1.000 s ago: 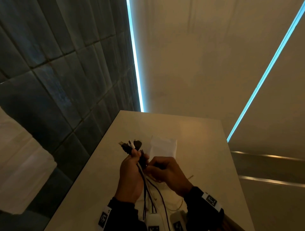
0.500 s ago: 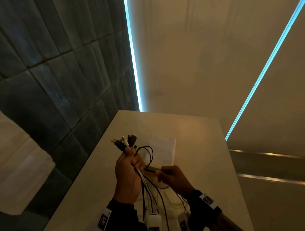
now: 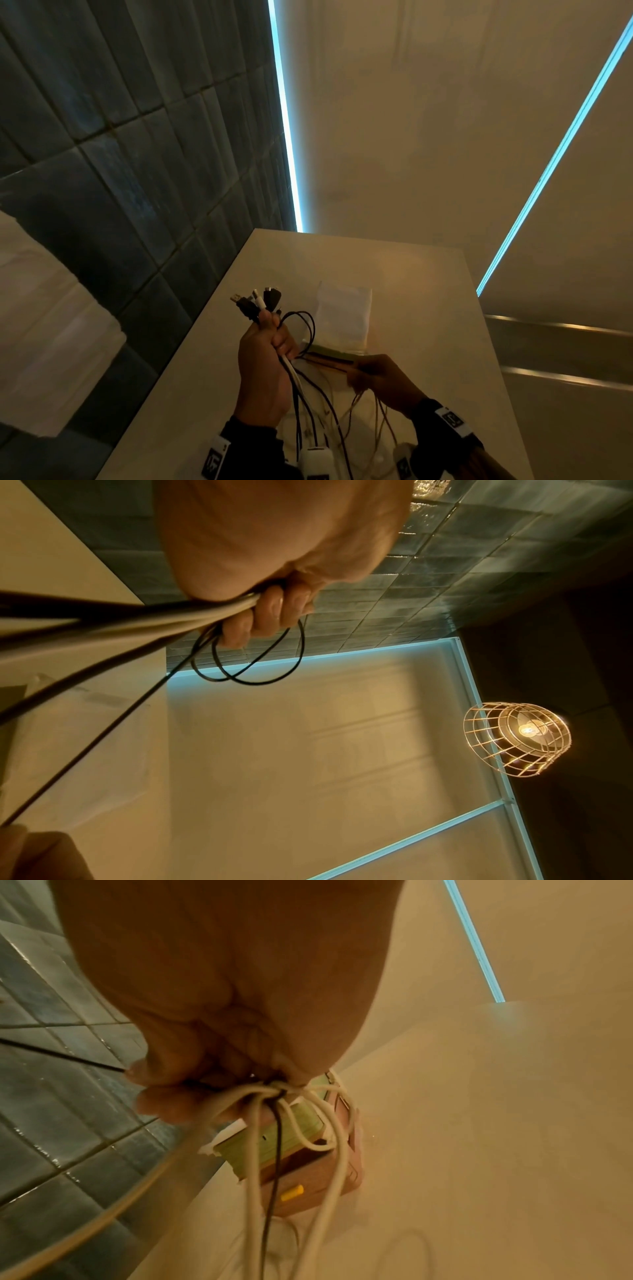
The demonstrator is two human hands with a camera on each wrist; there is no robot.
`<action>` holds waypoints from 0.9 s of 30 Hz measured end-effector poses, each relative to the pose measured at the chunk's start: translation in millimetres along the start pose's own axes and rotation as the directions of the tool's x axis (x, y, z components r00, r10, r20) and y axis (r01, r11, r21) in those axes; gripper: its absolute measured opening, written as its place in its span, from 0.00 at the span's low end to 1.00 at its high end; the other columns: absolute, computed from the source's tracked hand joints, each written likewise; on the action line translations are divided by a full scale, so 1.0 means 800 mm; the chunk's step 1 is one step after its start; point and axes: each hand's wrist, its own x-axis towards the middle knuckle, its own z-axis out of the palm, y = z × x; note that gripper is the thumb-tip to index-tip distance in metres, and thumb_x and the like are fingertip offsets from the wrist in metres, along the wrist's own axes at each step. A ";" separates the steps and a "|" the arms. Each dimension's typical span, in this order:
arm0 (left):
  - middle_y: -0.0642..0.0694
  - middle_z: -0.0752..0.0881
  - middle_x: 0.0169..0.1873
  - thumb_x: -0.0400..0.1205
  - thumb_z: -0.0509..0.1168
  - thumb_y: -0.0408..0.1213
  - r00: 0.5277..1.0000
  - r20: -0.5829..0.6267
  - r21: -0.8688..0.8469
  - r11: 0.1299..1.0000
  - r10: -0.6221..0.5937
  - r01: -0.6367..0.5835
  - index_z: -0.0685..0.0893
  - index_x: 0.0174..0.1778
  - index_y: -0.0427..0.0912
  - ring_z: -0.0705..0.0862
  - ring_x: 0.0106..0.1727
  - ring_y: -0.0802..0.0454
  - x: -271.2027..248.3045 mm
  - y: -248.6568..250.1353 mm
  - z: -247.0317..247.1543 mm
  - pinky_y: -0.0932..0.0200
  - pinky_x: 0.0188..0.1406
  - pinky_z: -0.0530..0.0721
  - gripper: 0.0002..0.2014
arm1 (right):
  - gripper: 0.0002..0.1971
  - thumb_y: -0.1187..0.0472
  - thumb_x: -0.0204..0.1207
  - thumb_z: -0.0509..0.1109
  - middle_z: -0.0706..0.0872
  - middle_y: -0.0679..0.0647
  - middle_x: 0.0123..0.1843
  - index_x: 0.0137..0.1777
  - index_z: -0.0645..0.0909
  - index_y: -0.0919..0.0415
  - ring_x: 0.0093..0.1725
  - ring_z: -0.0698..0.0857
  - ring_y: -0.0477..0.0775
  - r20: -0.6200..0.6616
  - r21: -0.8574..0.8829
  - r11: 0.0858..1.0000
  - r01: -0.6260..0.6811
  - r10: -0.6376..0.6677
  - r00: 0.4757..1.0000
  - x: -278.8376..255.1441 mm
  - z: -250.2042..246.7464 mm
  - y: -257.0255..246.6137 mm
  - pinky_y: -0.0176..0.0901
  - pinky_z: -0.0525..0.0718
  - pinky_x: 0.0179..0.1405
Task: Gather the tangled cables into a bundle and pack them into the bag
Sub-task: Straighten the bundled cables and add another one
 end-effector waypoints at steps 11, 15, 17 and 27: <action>0.47 0.65 0.25 0.90 0.50 0.40 1.000 -0.004 0.262 0.965 -0.008 0.008 0.71 0.36 0.40 0.61 0.24 0.54 -0.003 -0.009 0.009 0.60 0.23 0.61 0.17 | 0.10 0.59 0.75 0.74 0.85 0.51 0.29 0.33 0.86 0.60 0.30 0.81 0.42 -0.353 -0.098 0.993 -0.059 0.020 0.936 -0.005 -0.002 -0.033 0.35 0.79 0.34; 0.45 0.78 0.28 0.90 0.50 0.41 0.999 -0.022 0.352 0.935 -0.034 0.039 0.80 0.50 0.43 0.70 0.28 0.51 -0.010 -0.025 0.017 0.57 0.28 0.66 0.14 | 0.08 0.63 0.75 0.74 0.85 0.52 0.30 0.36 0.86 0.65 0.31 0.83 0.45 -0.415 0.061 0.986 0.158 -0.119 0.902 -0.010 0.010 -0.106 0.37 0.81 0.31; 0.45 0.81 0.33 0.90 0.51 0.42 0.998 -0.003 0.366 0.929 -0.061 0.058 0.80 0.59 0.45 0.76 0.32 0.51 -0.016 -0.028 0.025 0.59 0.29 0.73 0.13 | 0.07 0.64 0.75 0.74 0.86 0.52 0.32 0.37 0.86 0.65 0.34 0.84 0.47 -0.348 0.026 0.970 0.240 -0.217 0.912 -0.012 0.017 -0.132 0.41 0.84 0.35; 0.48 0.69 0.27 0.88 0.53 0.43 0.988 0.090 -0.036 0.991 -0.127 0.130 0.70 0.37 0.42 0.69 0.31 0.51 -0.010 -0.019 0.029 0.55 0.35 0.69 0.15 | 0.07 0.59 0.71 0.77 0.87 0.50 0.47 0.47 0.86 0.60 0.48 0.87 0.47 -0.150 -0.060 0.965 0.254 -0.261 0.954 -0.034 0.010 -0.122 0.35 0.83 0.47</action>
